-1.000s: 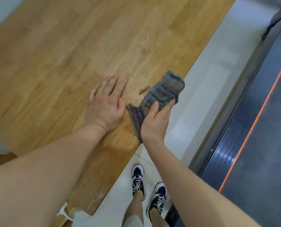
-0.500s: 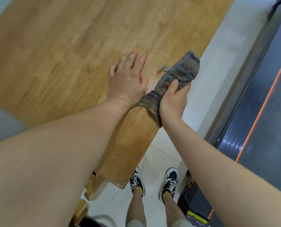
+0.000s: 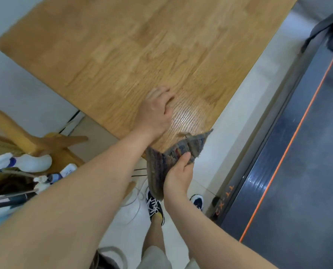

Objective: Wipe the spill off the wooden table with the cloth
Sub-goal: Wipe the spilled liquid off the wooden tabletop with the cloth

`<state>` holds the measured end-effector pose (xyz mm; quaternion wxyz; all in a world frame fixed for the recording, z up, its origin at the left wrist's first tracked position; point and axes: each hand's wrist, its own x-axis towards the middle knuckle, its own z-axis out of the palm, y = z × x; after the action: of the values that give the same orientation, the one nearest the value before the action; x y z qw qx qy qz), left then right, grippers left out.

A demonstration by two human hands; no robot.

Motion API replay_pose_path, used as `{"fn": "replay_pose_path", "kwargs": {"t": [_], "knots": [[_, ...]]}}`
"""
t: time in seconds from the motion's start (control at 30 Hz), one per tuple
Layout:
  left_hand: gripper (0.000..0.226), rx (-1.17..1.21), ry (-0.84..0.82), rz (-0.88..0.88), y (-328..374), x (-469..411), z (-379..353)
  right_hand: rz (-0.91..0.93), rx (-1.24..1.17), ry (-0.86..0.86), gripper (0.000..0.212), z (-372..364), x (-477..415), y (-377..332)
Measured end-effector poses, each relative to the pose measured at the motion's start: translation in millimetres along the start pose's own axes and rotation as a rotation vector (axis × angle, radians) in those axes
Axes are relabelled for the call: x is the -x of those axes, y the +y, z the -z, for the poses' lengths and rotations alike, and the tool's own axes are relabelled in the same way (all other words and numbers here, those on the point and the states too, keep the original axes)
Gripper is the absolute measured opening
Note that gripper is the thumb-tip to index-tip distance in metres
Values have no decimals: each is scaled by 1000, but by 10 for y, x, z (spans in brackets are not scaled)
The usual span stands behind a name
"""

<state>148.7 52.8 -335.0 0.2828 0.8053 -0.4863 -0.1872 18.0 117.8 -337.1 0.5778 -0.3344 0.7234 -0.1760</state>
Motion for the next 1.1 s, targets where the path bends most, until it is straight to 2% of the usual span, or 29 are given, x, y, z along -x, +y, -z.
{"fn": "replay_pose_path", "kwargs": {"t": [0.1, 0.17, 0.2, 0.27, 0.33, 0.4, 0.47, 0.57, 0.63, 0.7, 0.73, 0.8, 0.87, 0.9, 1.0, 1.1], "knots": [[31, 157, -6, 142, 89, 341, 115, -181, 88, -111, 51, 73, 322, 79], [29, 286, -41, 250, 185, 544, 263, -286, 134, -228, 40, 192, 492, 13], [28, 329, -63, 313, 225, 641, 338, -301, 163, -290, 34, 260, 575, -55], [26, 303, -165, 419, 277, 834, 452, -215, 256, -387, 26, 393, 735, -224], [29, 310, -292, 500, 311, 1011, 544, 20, 419, -462, 21, 464, 920, -469], [27, 591, -309, 634, 364, 1135, 641, 303, 688, -513, 14, 468, 1070, -731], [24, 915, -158, 737, 404, 1228, 811, 531, 939, -534, 15, 394, 1170, -932], [20, 1020, 206, 695, 328, 1374, 961, 845, 1165, -422, 24, 296, 1241, -1094], [19, 1064, 351, 702, 288, 1495, 943, 1098, 1180, -250, 34, 245, 1302, -1104], [19, 1117, 405, 782, 214, 1565, 829, 1364, 1148, -109, 31, 142, 1294, -1029], [18, 1139, 421, 829, 158, 1580, 739, 1446, 1150, -91, 26, 77, 1240, -963], [21, 1114, 480, 948, 39, 1589, 557, 1425, 1195, -153, 20, -41, 1028, -799], [32, 901, 570, 1111, -49, 1597, 383, 1264, 1298, -268, 25, -83, 771, -679], [35, 849, 607, 1131, -40, 1605, 303, 1182, 1340, -335, 28, -78, 659, -645], [29, 1005, 526, 908, 154, 1534, 24, 1054, 1291, -484, 30, -50, 409, -639], [44, 1181, 546, 907, 312, 1400, -160, 906, 1181, -604, 28, -37, 238, -786]]}}
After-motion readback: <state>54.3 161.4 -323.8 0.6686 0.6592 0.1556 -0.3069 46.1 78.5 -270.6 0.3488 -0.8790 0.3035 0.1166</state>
